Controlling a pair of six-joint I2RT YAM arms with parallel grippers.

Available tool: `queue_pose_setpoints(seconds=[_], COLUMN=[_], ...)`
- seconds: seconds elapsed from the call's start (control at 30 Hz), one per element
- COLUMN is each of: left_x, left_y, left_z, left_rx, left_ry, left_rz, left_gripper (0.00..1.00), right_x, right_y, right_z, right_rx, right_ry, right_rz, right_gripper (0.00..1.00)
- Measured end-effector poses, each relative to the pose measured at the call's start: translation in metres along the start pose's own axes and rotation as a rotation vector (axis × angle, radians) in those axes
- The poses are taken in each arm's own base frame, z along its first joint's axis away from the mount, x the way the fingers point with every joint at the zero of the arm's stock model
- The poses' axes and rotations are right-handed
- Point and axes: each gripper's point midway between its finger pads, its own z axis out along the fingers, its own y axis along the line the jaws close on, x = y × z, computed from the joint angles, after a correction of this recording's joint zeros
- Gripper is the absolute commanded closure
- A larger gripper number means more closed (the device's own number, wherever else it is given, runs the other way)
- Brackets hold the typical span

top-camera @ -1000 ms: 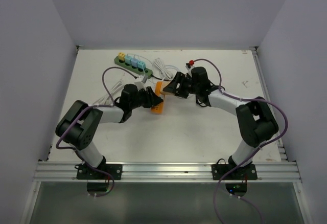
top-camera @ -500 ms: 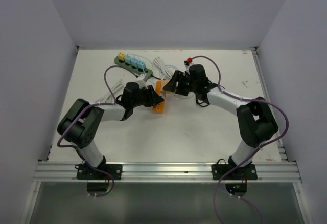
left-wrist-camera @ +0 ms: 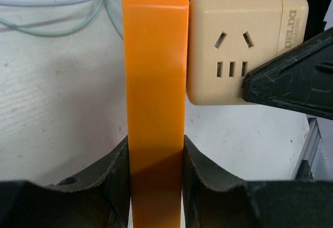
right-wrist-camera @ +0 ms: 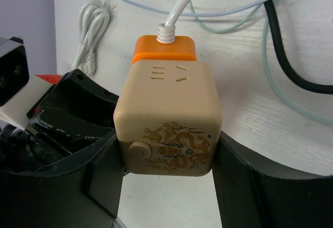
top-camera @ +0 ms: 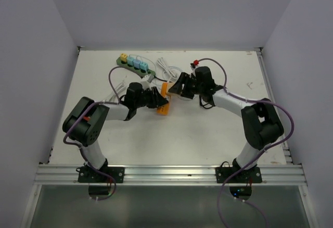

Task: Pull the plug off the socket

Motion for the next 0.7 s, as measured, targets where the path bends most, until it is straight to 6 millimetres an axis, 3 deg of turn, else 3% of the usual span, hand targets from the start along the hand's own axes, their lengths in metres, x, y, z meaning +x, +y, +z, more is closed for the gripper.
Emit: queue_pose_setpoints(seconds=[0.3,0.7], left_x=[-0.009,0.002], left_y=[0.001,-0.003], left_z=[0.011,-0.002], left_rx=[-0.103,0.084], left_ry=[0.001,0.038], left_rz=[0.032,-0.015], left_gripper=[1.0,1.0], right_x=[-0.012,0.0], right_y=[-0.002,-0.001], right_z=[0.001,-0.002], right_rx=[0.099,-0.057], right_ry=[-0.04,0.001], right_rz=[-0.051,0.022], right_gripper=[0.88,0.88])
